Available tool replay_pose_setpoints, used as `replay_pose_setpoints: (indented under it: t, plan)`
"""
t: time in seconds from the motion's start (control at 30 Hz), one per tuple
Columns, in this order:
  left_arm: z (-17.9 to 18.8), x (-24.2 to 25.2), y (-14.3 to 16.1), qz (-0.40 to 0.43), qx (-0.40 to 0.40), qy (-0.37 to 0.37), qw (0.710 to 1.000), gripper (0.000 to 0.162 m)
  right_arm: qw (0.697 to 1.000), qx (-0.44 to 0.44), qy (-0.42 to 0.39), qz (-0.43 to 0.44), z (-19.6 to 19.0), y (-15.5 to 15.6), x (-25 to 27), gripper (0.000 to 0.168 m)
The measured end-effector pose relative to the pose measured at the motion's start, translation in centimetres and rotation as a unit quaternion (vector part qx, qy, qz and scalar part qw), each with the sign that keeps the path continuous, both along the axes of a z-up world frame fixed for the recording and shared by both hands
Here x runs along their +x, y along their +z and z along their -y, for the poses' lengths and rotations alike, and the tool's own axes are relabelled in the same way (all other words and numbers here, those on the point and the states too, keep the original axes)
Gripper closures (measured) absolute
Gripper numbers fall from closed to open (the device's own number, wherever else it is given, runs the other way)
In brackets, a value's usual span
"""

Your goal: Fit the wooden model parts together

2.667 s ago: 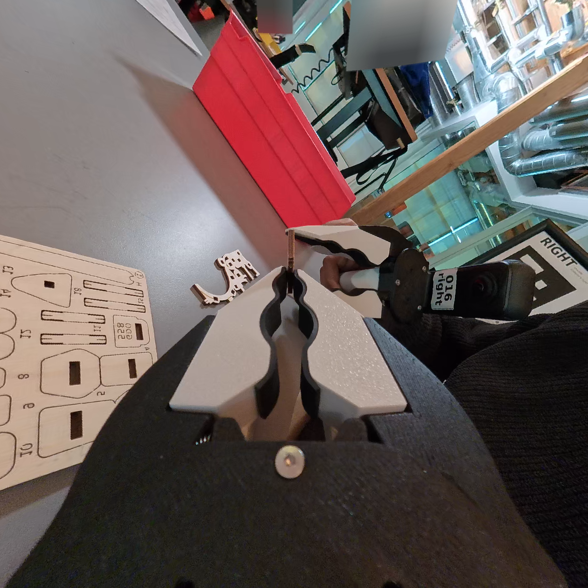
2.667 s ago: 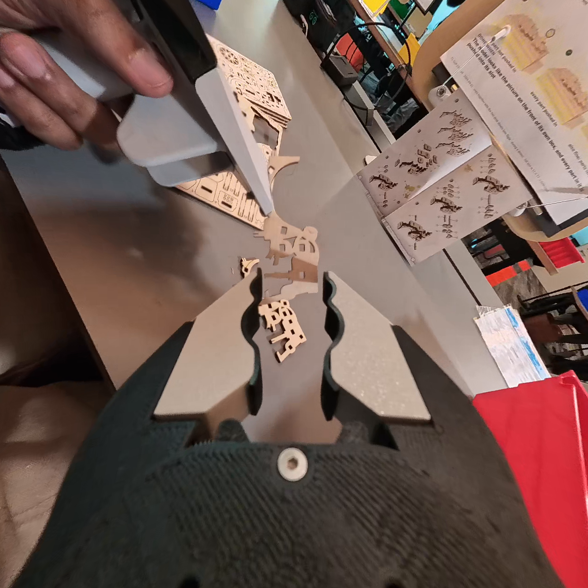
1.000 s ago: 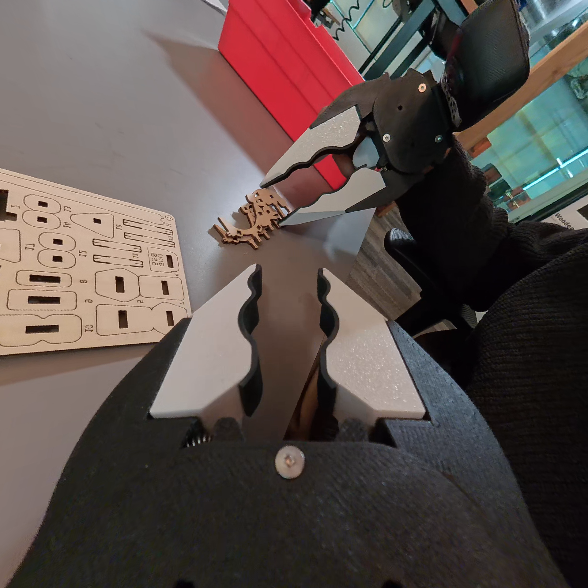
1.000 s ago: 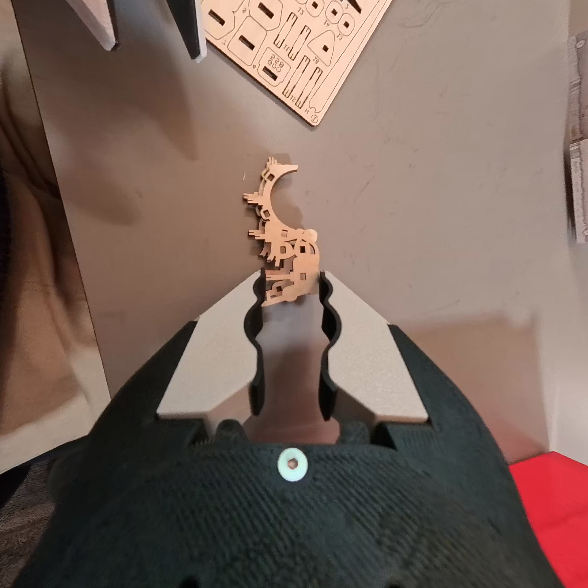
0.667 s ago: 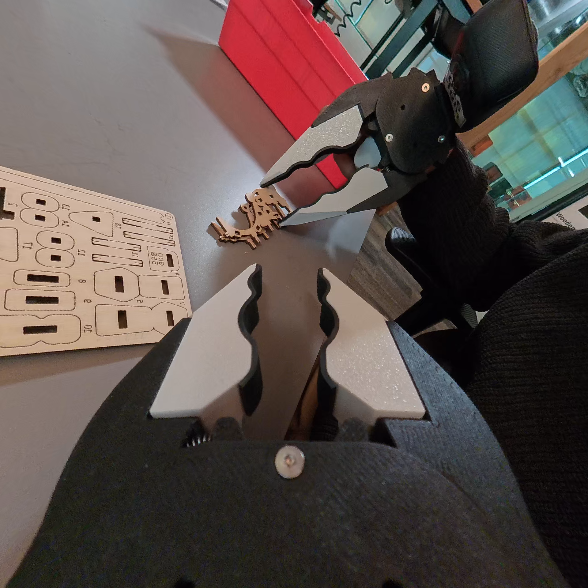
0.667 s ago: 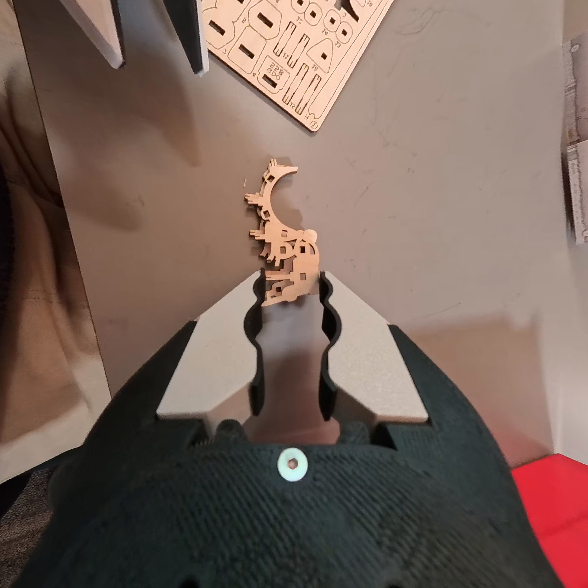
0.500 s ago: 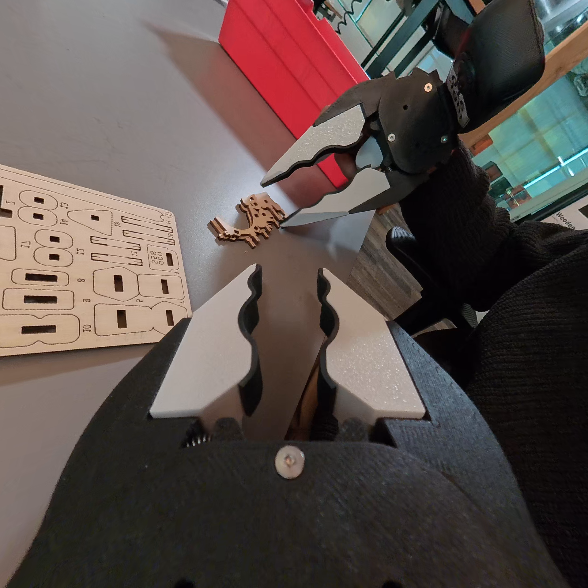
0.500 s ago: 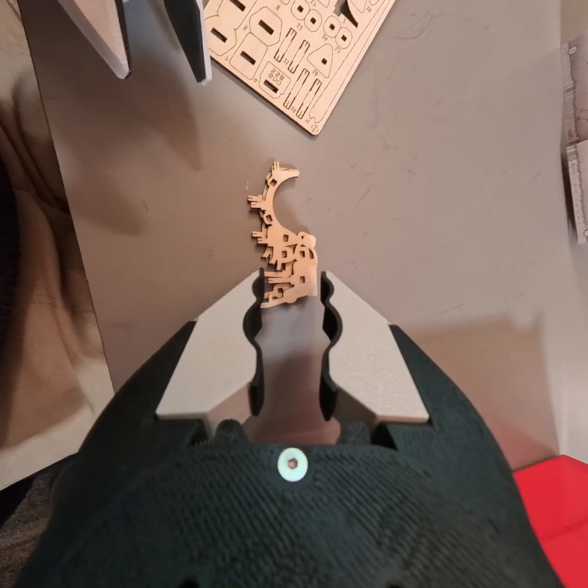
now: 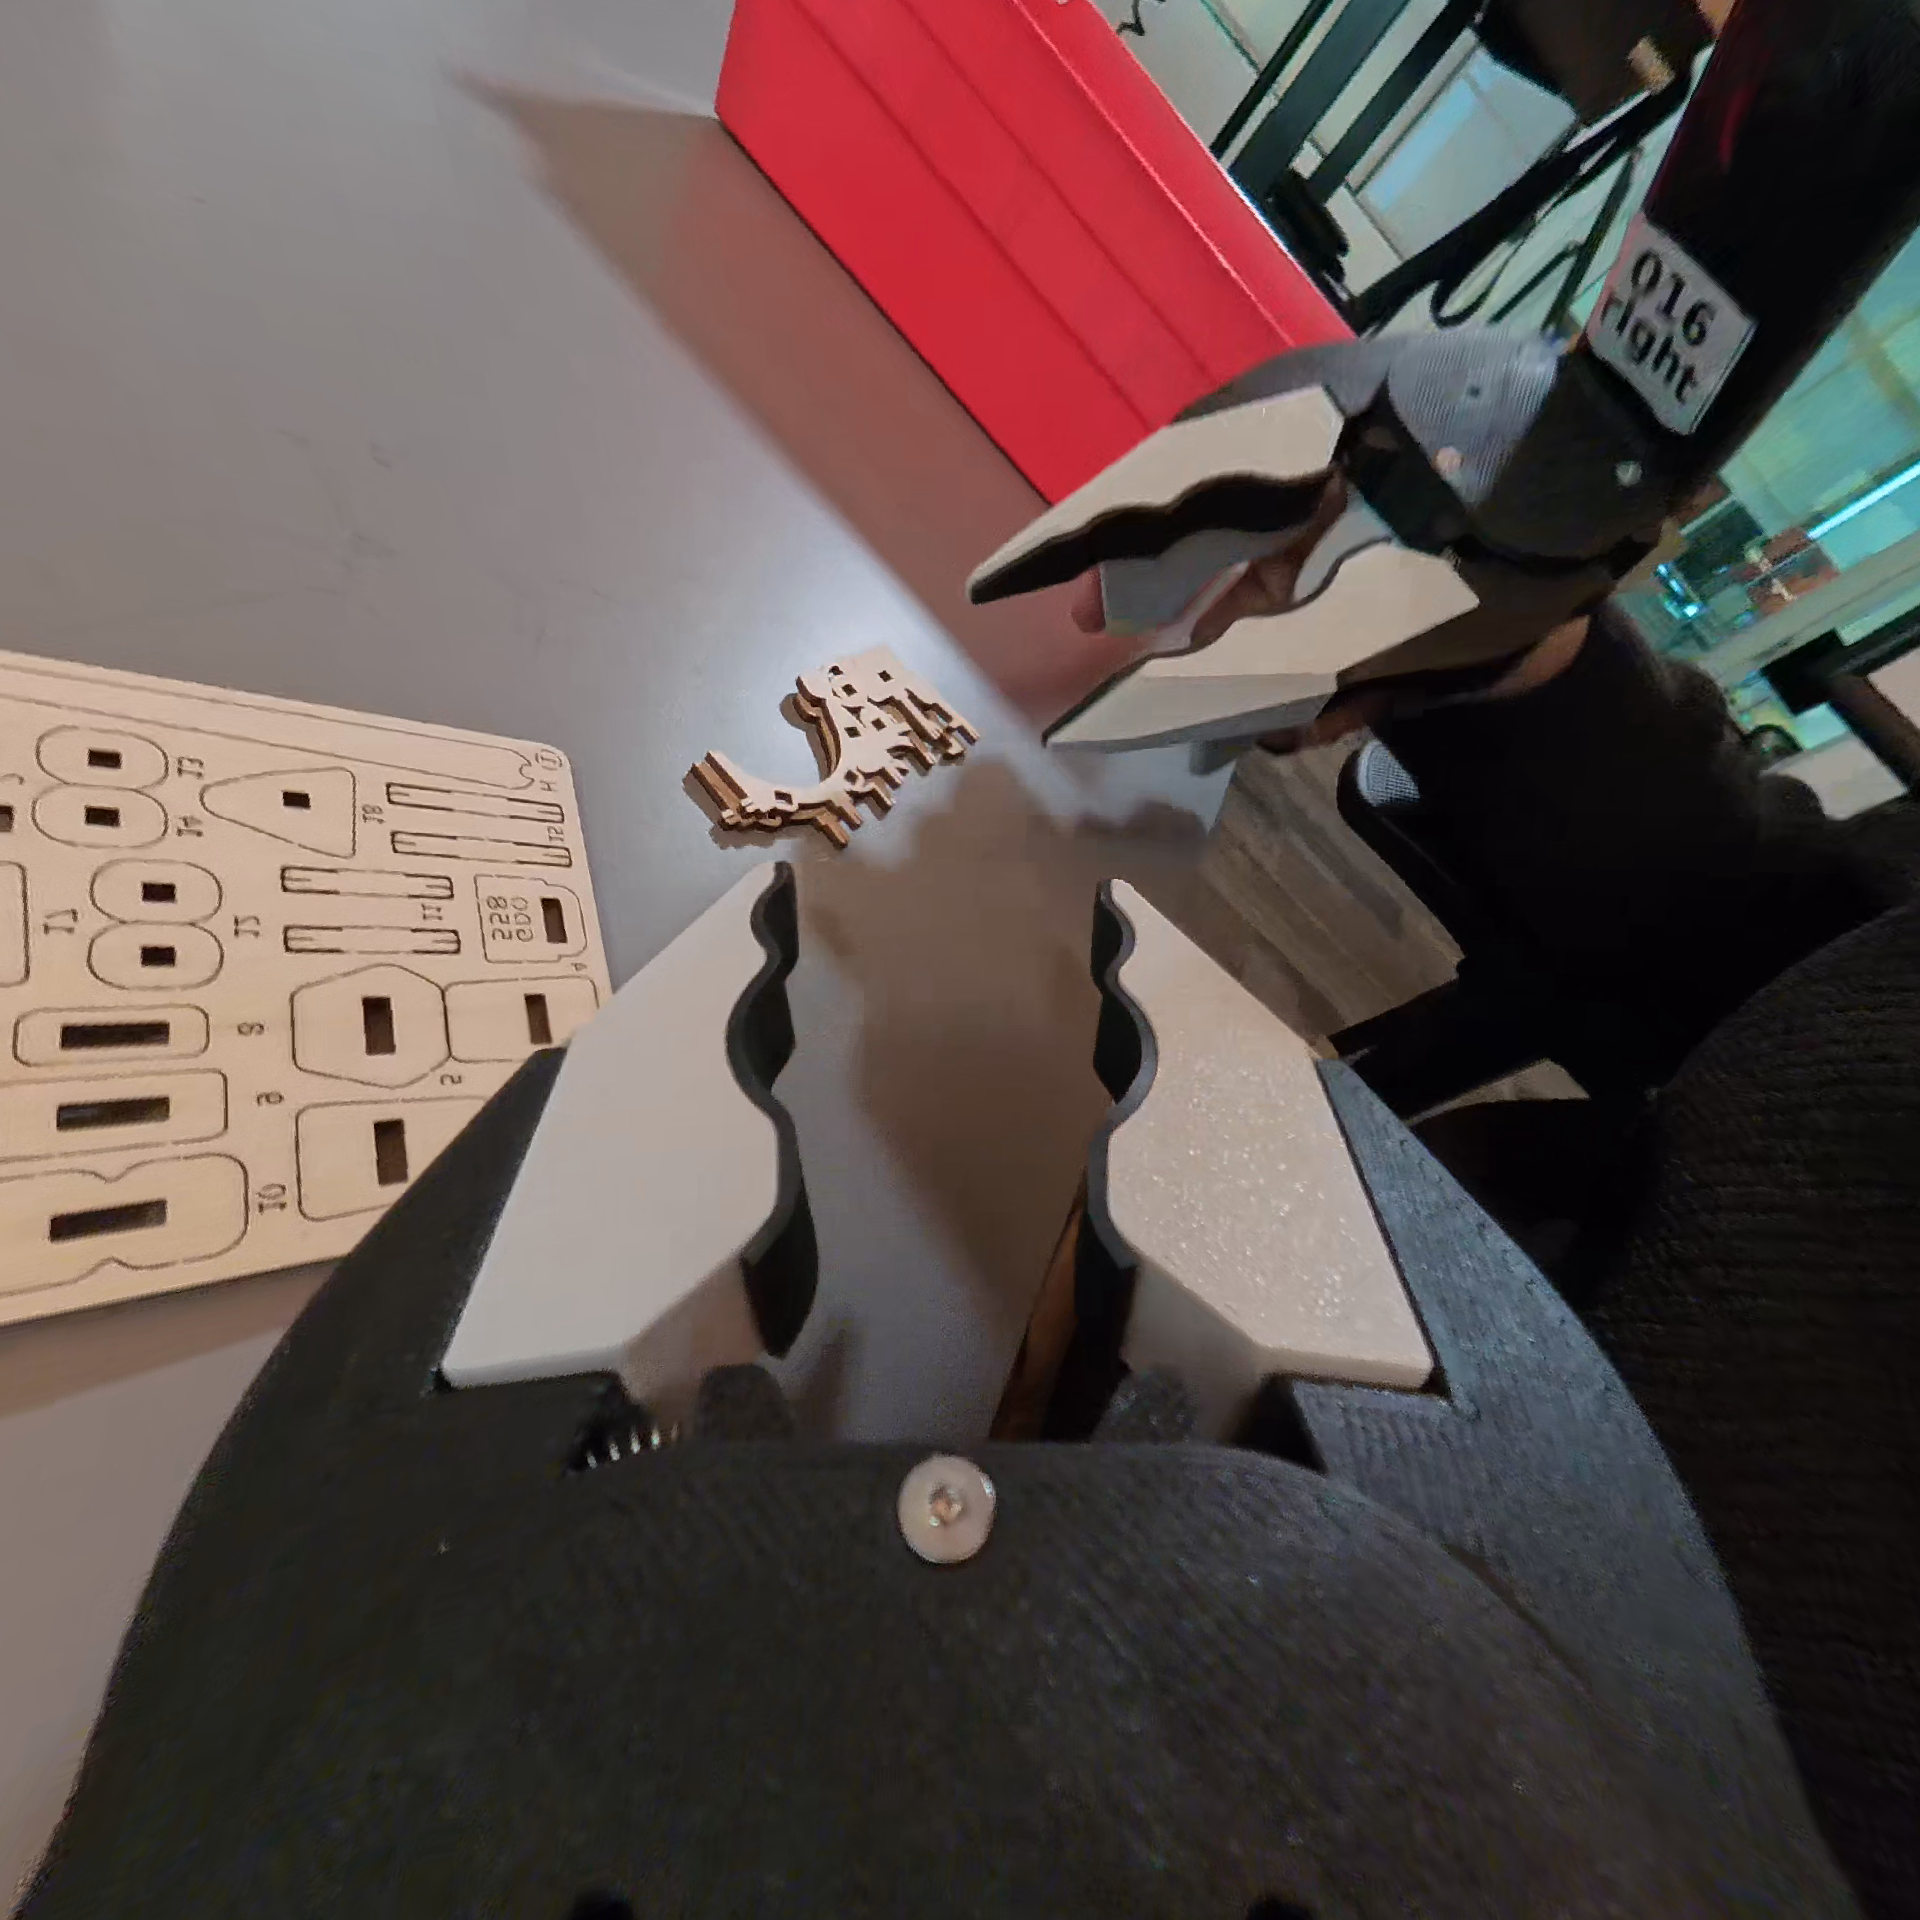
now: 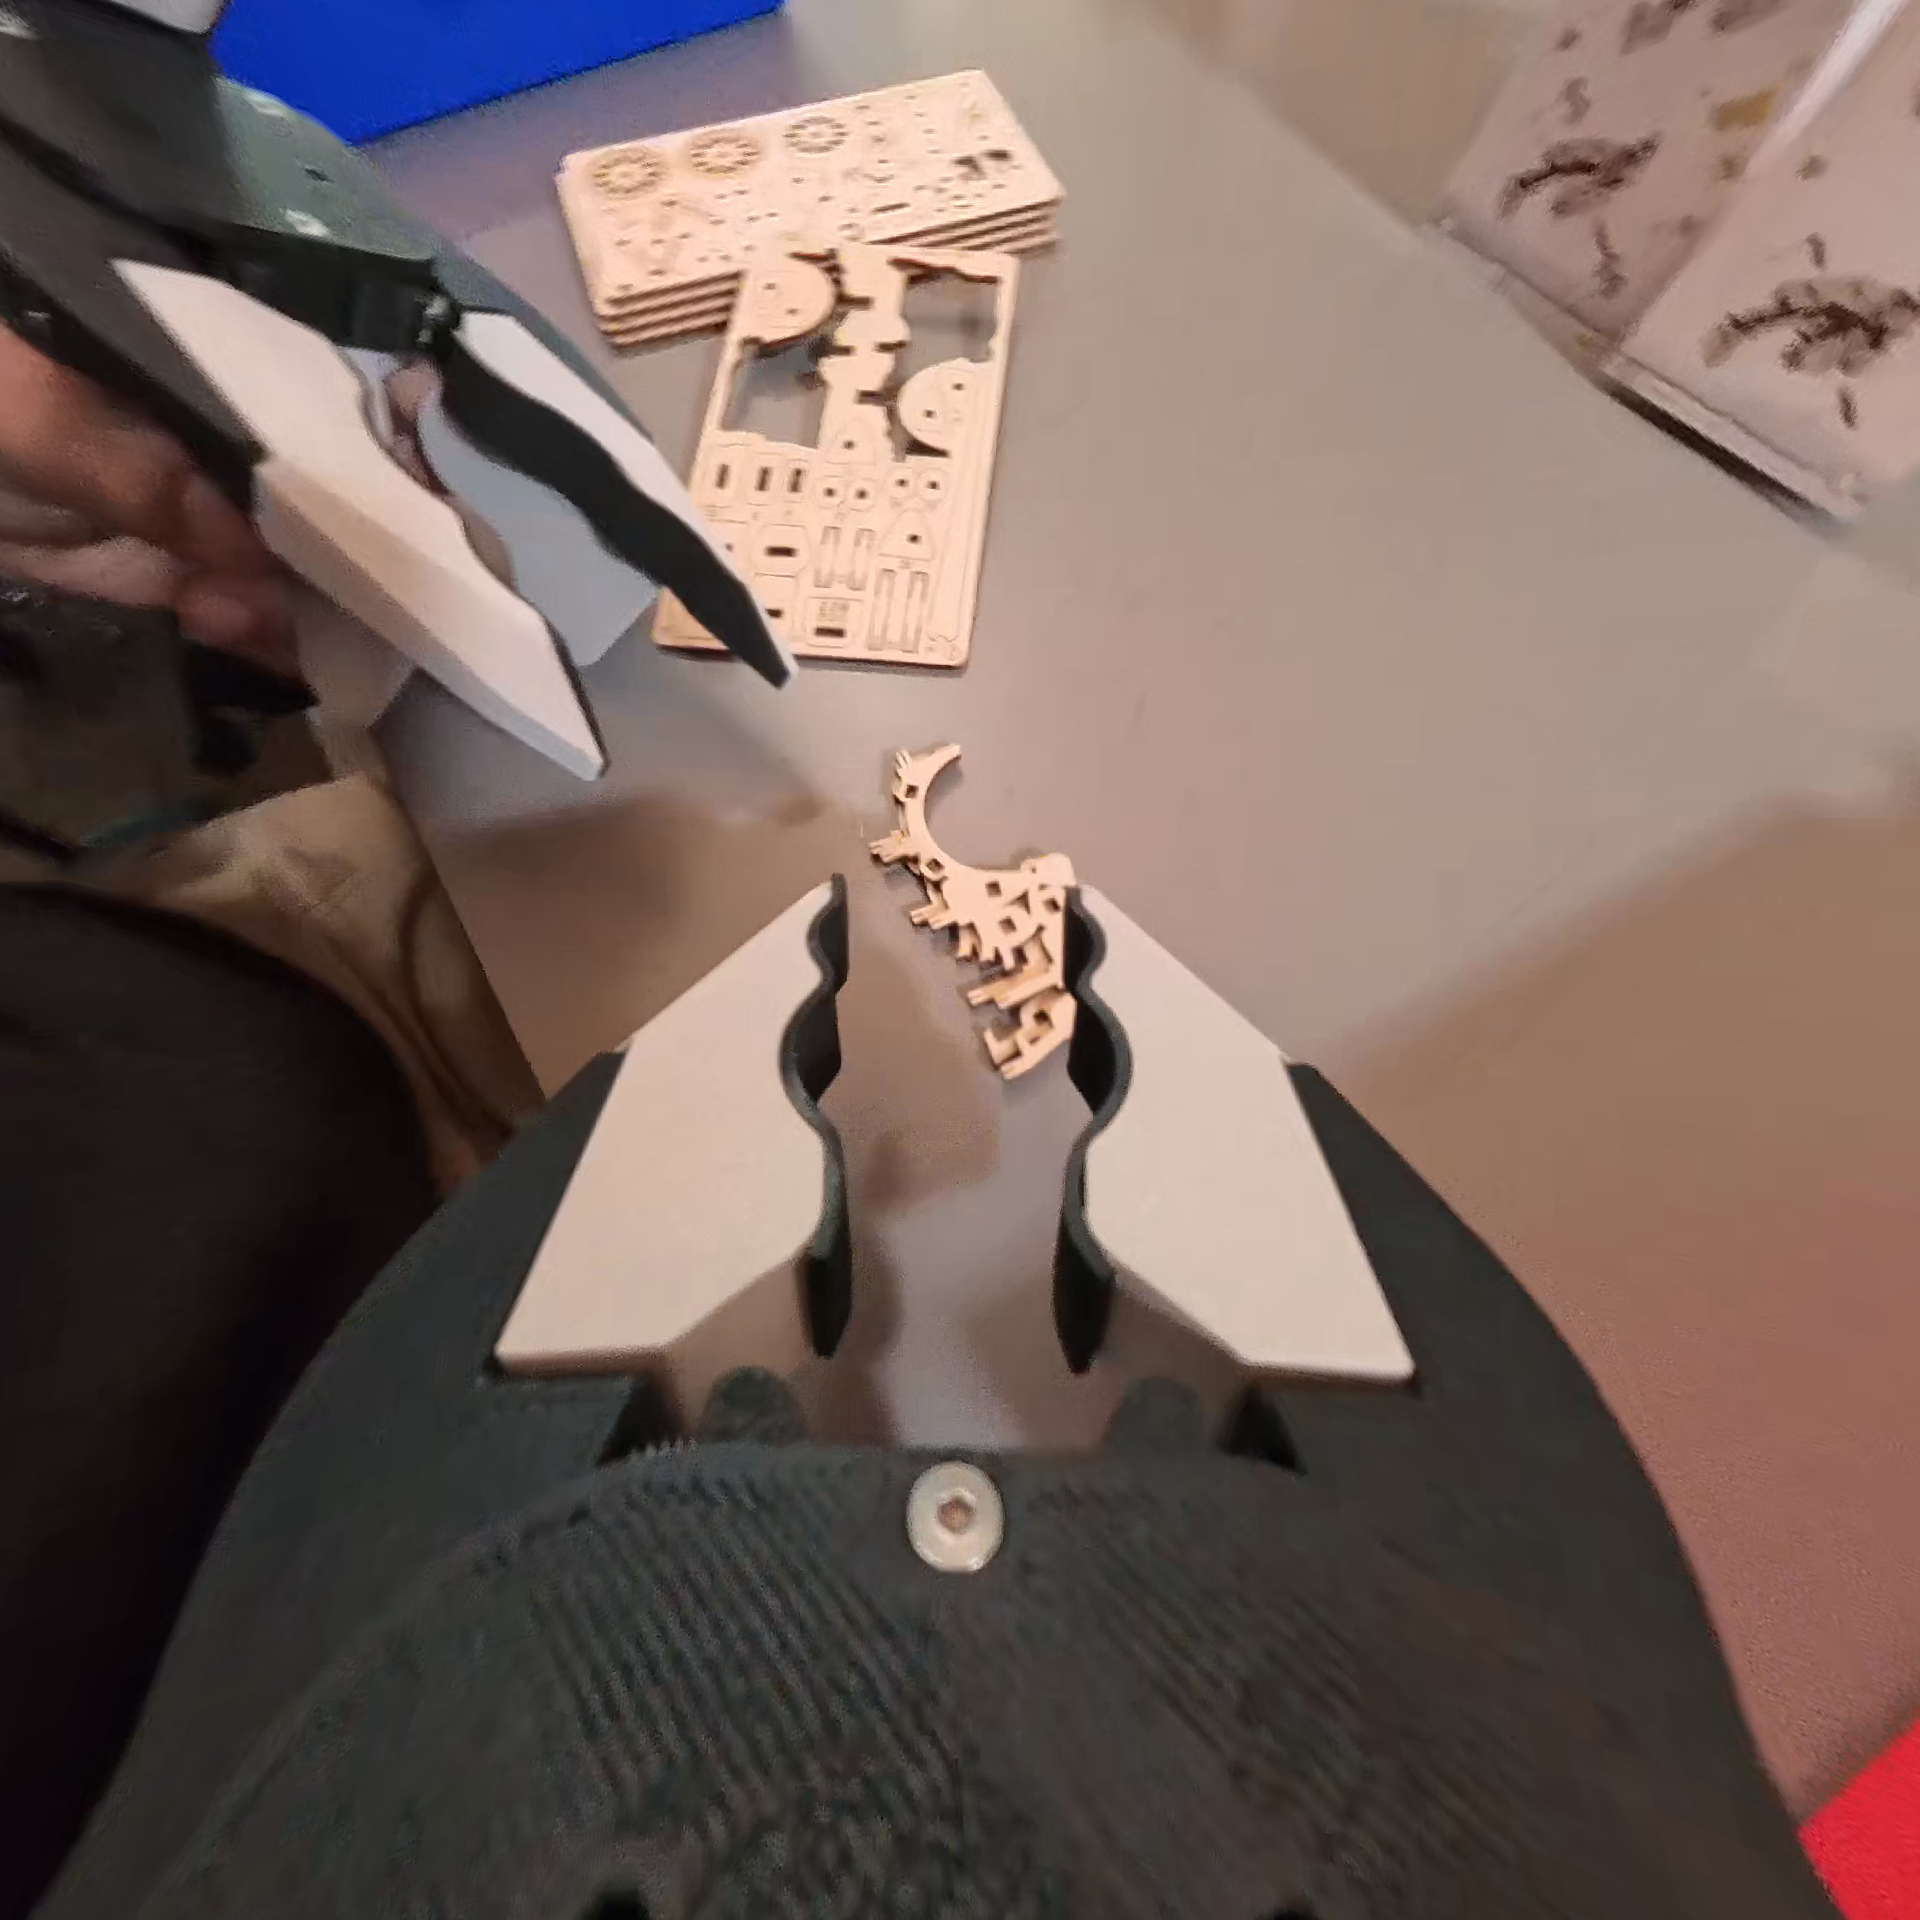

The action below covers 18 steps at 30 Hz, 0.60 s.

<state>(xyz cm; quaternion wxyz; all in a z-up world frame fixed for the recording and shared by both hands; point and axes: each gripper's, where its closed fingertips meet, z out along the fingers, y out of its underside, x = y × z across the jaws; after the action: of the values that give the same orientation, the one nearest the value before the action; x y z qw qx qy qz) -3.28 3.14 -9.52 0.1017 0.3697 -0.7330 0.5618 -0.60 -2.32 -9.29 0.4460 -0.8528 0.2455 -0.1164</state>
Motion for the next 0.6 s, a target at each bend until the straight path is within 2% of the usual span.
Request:
replay_pose_setpoints:
  t: [0.13, 0.37, 0.6]
  plan:
    - [0.9, 0.3, 0.0, -0.004, 0.0, -0.008, 1.0, 0.094, 0.997, -0.049, -0.058, 0.034, 1.4, -2.3, 0.1, 0.12]
    - [2.2, 0.8, -0.5, -0.027, 0.01, -0.019, 0.999, 0.075, 0.993, -0.041, -0.107, 0.02, 1.4, -3.4, -0.1, 0.125]
    - [2.7, 1.5, -0.8, -0.031, 0.018, -0.011, 0.999, 0.07, 0.991, -0.051, -0.119, 0.02, 1.8, -3.8, -0.3, 0.129]
